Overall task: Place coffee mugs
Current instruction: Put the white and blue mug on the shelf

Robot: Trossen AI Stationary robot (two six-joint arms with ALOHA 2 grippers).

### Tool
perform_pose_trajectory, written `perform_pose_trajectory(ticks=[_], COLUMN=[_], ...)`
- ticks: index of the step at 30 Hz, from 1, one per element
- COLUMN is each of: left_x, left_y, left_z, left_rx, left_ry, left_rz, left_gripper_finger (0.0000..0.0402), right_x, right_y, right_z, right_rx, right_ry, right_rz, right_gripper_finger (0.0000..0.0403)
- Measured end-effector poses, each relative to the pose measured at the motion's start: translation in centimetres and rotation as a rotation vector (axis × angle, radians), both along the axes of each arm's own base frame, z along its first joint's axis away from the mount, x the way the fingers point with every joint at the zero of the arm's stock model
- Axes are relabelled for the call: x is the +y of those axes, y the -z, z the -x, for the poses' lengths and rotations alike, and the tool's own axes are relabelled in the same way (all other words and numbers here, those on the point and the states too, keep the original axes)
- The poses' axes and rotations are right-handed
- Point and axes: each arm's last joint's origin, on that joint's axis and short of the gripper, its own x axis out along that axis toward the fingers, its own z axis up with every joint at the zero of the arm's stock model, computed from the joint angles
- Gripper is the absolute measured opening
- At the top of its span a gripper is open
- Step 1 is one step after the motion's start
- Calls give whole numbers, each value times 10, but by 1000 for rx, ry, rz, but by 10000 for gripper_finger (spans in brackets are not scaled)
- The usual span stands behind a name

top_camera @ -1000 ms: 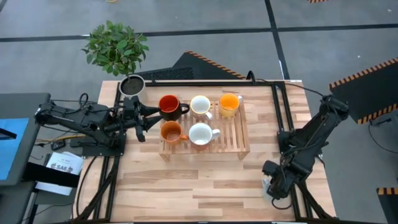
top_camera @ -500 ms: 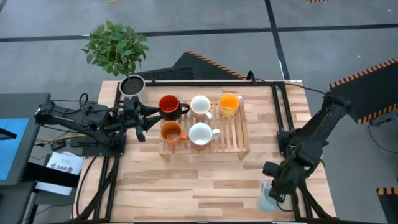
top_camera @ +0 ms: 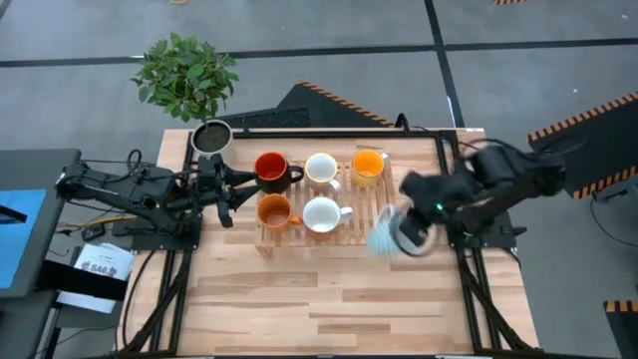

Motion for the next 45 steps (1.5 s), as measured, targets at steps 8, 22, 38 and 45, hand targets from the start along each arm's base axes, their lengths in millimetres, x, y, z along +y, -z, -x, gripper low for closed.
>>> perform_pose_trajectory(ticks=[8, 22, 38, 45], left_x=[0, 0, 0, 0], left_y=[0, 0, 0, 0], left_z=[0, 0, 0, 0], left_rx=[0, -1, -2, -2], left_ry=[0, 0, 0, 1], left_rz=[0, 2, 4, 4], left_gripper_finger=[165, 165, 165, 165], right_x=[-45, -52, -57, -56], right_y=[15, 46, 47, 46], right_z=[-40, -77, -79, -78], right_rx=[155, 287, 291, 284], right_ry=[41, -10, 9, -59], right_rz=[147, 160, 222, 240], right_gripper_finger=[41, 41, 106, 111])
